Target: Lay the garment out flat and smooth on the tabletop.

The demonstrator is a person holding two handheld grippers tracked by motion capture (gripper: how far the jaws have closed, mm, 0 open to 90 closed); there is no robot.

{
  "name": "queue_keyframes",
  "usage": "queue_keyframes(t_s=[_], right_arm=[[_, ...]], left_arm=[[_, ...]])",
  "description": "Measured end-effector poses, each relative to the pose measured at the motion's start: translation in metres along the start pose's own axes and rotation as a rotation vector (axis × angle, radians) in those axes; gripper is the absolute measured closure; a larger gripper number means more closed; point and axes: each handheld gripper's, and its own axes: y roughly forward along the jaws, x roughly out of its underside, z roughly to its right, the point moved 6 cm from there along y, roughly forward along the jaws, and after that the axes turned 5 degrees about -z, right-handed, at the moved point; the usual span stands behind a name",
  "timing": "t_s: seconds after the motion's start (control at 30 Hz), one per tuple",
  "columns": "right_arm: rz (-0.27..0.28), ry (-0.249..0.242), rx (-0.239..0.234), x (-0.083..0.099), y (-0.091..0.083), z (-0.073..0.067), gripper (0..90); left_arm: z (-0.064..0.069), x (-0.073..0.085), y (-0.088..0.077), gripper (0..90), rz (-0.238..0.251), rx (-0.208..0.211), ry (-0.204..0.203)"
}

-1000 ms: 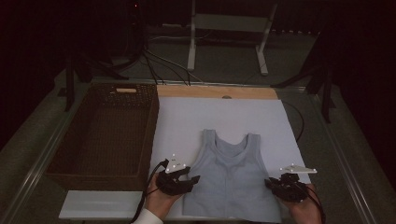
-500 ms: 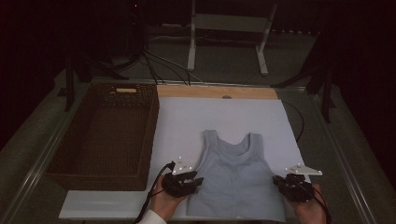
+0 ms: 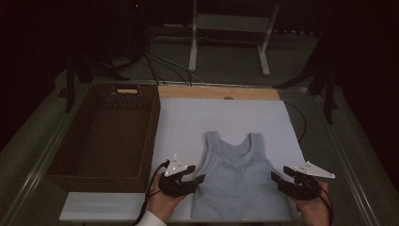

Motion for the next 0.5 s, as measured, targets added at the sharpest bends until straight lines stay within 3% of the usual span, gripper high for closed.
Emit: queue_keyframes(t_s=[0.27, 0.4, 0.5], right_arm=[[0.028, 0.024, -0.041, -0.004, 0.003, 0.004, 26.0], [0.047, 0.026, -0.054, -0.007, 0.002, 0.005, 13.2], [0.063, 0.041, -0.063, -0.009, 0.001, 0.007, 8.9]], left_arm=[[0.000, -0.009, -0.001, 27.8, 0.034, -0.029, 0.014], [0.000, -0.013, -0.001, 15.6, 0.036, -0.040, 0.024], [-0.001, -0.017, 0.000, 6.4, 0.037, -0.051, 0.016]])
